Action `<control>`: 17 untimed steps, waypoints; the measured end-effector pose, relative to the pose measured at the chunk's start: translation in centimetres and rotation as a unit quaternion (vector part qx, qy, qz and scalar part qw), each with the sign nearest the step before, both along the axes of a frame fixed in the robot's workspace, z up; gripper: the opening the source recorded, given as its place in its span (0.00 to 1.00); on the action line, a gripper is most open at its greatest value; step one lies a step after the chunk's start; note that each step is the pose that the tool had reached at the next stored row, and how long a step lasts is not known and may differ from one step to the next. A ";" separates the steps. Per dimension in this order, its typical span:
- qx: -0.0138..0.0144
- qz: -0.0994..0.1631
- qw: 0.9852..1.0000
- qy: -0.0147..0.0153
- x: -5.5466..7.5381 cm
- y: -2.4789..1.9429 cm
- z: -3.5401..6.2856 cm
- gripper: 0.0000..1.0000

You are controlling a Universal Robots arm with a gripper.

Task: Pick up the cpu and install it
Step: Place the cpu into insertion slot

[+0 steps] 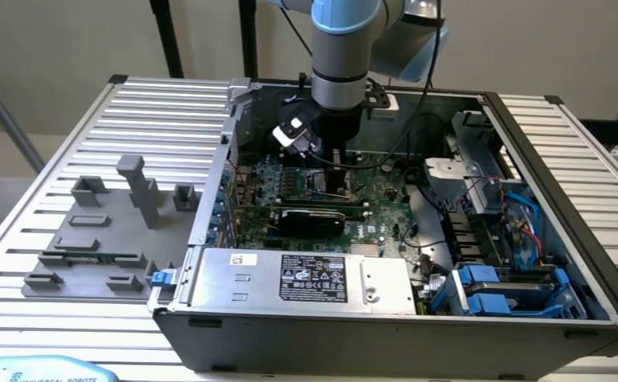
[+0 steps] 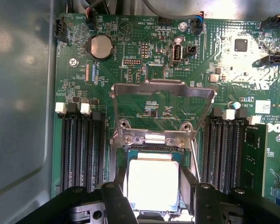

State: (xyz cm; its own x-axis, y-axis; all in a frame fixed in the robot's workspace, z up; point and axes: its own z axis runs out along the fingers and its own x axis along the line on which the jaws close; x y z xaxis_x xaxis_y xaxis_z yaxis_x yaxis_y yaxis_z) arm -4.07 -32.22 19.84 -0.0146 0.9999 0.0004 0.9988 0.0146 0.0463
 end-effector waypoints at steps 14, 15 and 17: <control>-0.006 0.000 1.000 0.000 0.0 0.11 0.08 0.62; -0.006 0.000 1.000 0.000 0.0 0.11 0.15 0.62; -0.006 -0.001 1.000 0.000 0.0 0.11 0.41 0.62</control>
State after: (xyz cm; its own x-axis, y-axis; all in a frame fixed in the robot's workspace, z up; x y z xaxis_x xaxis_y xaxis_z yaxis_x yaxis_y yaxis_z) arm -4.07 -32.11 20.25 -0.0135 0.9998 -0.0120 0.9988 0.0141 0.0460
